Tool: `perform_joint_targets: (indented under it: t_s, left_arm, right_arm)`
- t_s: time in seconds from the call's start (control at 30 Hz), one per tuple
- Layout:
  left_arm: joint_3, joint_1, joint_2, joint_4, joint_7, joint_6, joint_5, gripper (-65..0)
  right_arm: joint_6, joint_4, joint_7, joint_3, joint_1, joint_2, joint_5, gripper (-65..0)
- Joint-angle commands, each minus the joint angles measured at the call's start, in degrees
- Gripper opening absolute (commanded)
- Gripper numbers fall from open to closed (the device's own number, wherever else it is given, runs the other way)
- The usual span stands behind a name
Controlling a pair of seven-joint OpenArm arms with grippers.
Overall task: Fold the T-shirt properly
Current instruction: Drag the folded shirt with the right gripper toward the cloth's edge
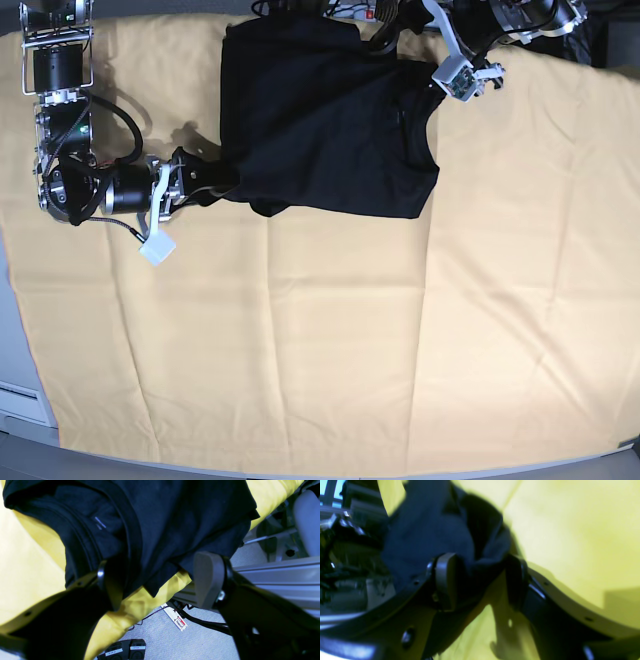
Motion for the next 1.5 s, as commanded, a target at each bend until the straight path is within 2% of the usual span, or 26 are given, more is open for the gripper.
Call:
perform_joint_targets:
  t_s: [0.0, 0.2, 0.4, 0.43, 0.47, 0.53, 0.57, 0.87, 1.13, 1.37, 1.47]
  left_arm:
    - [-0.1, 0.5, -0.2, 1.1, -1.2, -0.4, -0.9, -21.3]
    - [-0.1, 0.5, -0.2, 1.1, -1.2, -0.4, -0.9, -21.3]
    - [-0.1, 0.5, -0.2, 1.1, -1.3, -0.4, -0.9, -21.3]
    - [-0.1, 0.5, -0.2, 1.1, -1.5, -0.4, -0.9, -21.3]
    - [-0.1, 0.5, -0.2, 1.1, -1.7, -0.4, -0.9, -21.4]
    - [-0.1, 0.5, -0.2, 1.1, -1.9, -0.4, -0.9, -21.3]
    - [-0.1, 0.5, -0.2, 1.1, -2.0, -0.4, -0.9, -21.3]
    - [-0.1, 0.5, -0.2, 1.1, -2.1, -0.4, -0.9, -21.3]
    - [-0.1, 0.5, -0.2, 1.1, -2.1, -0.5, -0.9, -21.3]
    - [-0.1, 0.5, -0.2, 1.1, -2.3, -1.1, -0.9, -21.3]
    - [-0.1, 0.5, -0.2, 1.1, -2.4, -1.1, -0.9, -21.3]
  right_arm:
    - [0.4, 0.7, 0.6, -0.8, 1.3, 0.5, 2.0, -31.7]
    - [0.4, 0.7, 1.3, -6.3, 1.4, 0.0, 2.0, -31.7]
    - [0.4, 0.7, 5.1, -6.7, 1.7, 0.0, 2.0, -32.7]
    - [0.4, 0.7, 6.1, -6.7, 1.8, 0.0, 2.0, -35.9]
    - [0.4, 0.7, 7.0, -6.7, 2.0, 0.0, 2.0, -42.1]
    - [0.4, 0.7, 7.4, -6.7, 2.5, 0.0, 2.0, -59.7]
    - [0.4, 0.7, 7.4, -6.7, 2.8, 0.0, 2.0, -65.0]
    - [0.4, 0.7, 9.0, -4.5, 6.6, 0.0, 2.0, -65.0]
    - [0.4, 0.7, 10.0, 11.2, 6.8, 0.0, 1.6, -65.0]
    - [0.4, 0.7, 11.9, 23.4, 4.7, 0.0, -10.2, -65.0]
    - [-1.6, 0.7, 11.9, 27.2, 2.4, 0.0, -12.4, -65.0]
